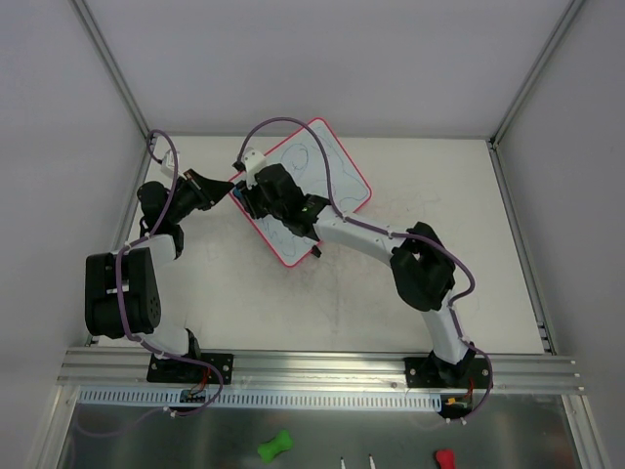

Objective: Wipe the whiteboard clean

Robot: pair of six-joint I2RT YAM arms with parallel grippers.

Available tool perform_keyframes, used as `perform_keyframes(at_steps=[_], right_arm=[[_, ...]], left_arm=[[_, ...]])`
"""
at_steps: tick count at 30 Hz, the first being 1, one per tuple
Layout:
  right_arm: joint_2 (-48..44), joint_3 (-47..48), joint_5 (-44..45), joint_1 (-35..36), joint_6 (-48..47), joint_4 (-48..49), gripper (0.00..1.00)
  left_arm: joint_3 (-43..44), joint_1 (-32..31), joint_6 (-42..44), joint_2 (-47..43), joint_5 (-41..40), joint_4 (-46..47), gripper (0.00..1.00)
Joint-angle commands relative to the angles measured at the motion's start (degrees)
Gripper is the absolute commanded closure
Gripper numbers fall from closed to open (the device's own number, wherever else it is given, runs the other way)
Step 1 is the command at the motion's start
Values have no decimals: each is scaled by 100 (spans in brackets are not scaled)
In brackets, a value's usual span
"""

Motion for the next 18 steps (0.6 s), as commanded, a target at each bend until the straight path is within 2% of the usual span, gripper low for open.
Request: perform_keyframes(at_steps=[1, 10, 18], right_arm=[[166, 201, 244, 30, -89, 238, 100], [324, 201, 753, -14, -54, 247, 100], [377, 385, 657, -470, 324, 142, 100]], left_arm=[[142, -183, 266, -53, 145, 137, 100], [124, -245, 380, -150, 172, 58, 100], [98, -289, 441, -238, 154, 23, 100]])
